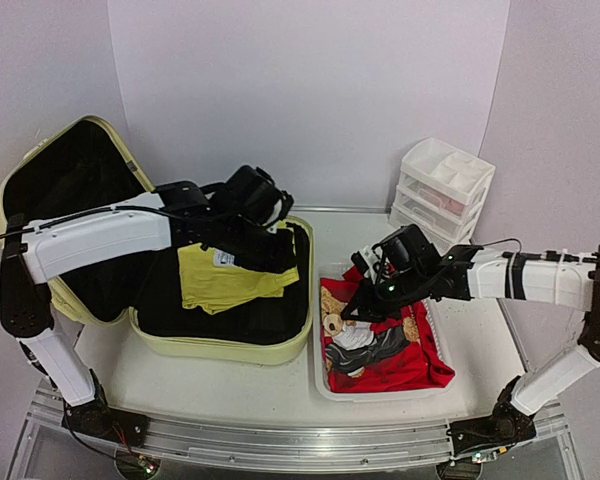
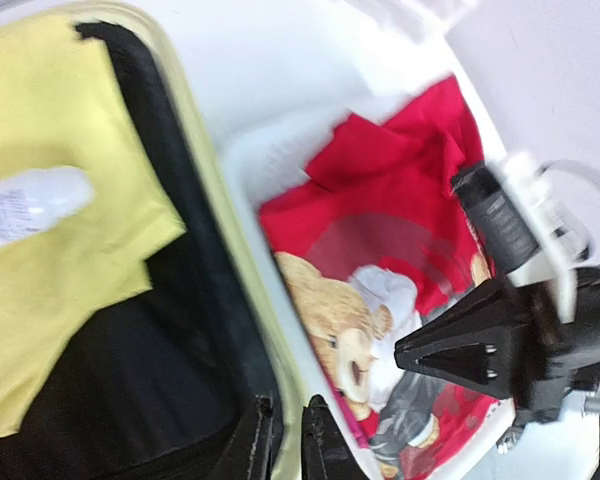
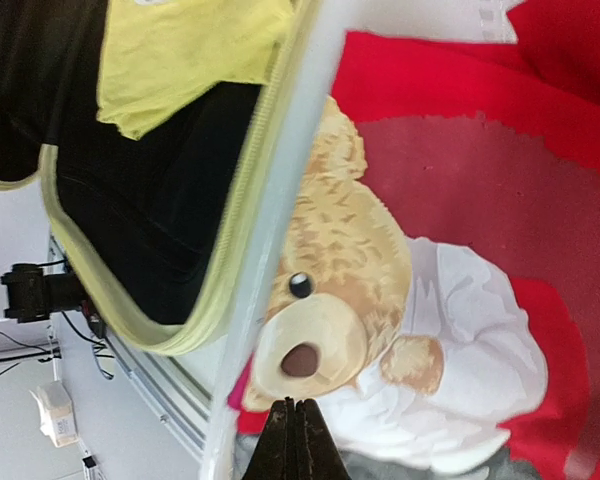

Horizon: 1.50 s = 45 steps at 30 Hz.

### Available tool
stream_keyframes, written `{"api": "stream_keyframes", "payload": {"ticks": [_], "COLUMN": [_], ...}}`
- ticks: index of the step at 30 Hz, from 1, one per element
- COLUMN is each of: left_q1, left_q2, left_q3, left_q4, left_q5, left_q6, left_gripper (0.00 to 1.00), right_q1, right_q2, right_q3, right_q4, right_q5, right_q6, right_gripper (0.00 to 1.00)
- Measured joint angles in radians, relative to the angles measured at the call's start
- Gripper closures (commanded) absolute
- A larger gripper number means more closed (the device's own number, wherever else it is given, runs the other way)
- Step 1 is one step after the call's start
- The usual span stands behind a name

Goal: Open, take out, and arrange the luggage
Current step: Adjust the clothes in the bin, then adjust the makeup in the opened luggage.

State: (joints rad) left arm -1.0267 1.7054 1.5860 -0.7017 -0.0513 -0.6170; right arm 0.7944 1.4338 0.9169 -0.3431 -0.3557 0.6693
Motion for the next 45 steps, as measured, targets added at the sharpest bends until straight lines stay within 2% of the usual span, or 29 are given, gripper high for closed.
{"api": "stream_keyframes", "payload": {"ticks": [10, 14, 17, 23, 27, 29, 35, 41, 45], "left_q1": [0.221, 0.282, 0.303, 0.304, 0.308, 0.308, 0.308, 0.309, 0.310], "left_q2": [-0.190, -0.254, -0.289, -0.313, -0.312, -0.309, -0.307, -0.312, -0.333], "left_q3": [-0.214, -0.269, -0.286, -0.287, -0.287, -0.287, -0.287, -0.288, -0.298], "left_q4": [-0.020, -0.033, -0.035, -0.035, -0.035, -0.035, -0.035, -0.035, -0.035], "left_q5": [-0.049, -0.050, -0.061, -0.111, -0.119, -0.121, -0.133, -0.134, -0.134], "left_q6": [0.047, 0.069, 0.099, 0.169, 0.192, 0.201, 0.221, 0.225, 0.224], "left_gripper": [0.87, 0.86, 0.85, 0.85, 0.85, 0.85, 0.84, 0.83, 0.83], "right_q1": [0.000, 0.000, 0.000, -0.023, -0.054, -0.066, -0.085, -0.176, -0.312], "right_q2": [0.229, 0.224, 0.195, 0.120, 0.122, 0.142, 0.318, 0.449, 0.459], "right_q3": [-0.001, 0.006, 0.034, 0.211, 0.368, 0.441, 0.605, 0.746, 0.859], "right_q4": [0.082, 0.072, 0.018, -0.170, -0.286, -0.337, -0.416, -0.466, -0.477], "right_q5": [0.032, 0.039, 0.075, 0.252, 0.457, 0.585, 0.932, 1.037, 1.027], "right_q6": [-0.005, -0.023, -0.057, -0.190, -0.304, -0.365, -0.524, -0.595, -0.562], "right_gripper": [1.00, 1.00, 0.95, 0.89, 0.80, 0.72, 0.56, 0.43, 0.32]}}
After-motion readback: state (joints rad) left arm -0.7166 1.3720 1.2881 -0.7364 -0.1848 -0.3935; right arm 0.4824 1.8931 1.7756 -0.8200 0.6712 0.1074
